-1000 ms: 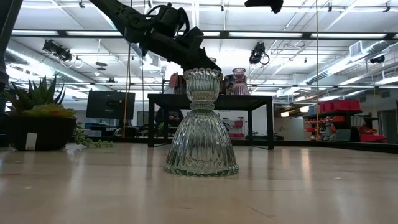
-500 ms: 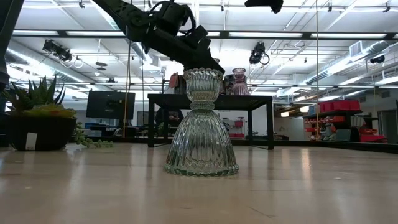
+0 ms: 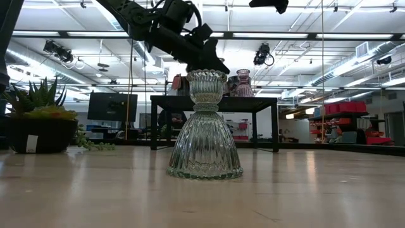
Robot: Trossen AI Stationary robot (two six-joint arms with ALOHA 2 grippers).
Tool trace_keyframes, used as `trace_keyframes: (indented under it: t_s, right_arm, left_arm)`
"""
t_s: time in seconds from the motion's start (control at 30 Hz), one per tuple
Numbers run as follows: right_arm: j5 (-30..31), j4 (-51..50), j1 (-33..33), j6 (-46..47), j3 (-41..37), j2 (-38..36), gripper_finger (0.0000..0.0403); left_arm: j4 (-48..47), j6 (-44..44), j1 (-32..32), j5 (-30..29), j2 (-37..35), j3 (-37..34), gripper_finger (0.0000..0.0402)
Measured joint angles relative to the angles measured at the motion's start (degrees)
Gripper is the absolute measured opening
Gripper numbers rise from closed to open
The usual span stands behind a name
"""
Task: Pick & Place candle stick holders
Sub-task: Put the pink glass candle holder on the shelf
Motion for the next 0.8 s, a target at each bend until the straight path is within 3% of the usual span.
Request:
trace_keyframes:
  t_s: [0.23, 0.8]
  right_arm:
    - [0.0, 0.0, 0.0, 0.2, 0.0, 0.0, 0.0107]
    - [-0.1, 0.0, 0.0, 0.2, 0.0, 0.0, 0.0107]
  left_arm:
    - [0.1, 0.0, -0.3, -3.0, 0.0, 0.0, 0.0172]
    - [2.7, -0.3, -0.3, -3.5, 0.0, 0.0, 0.0157]
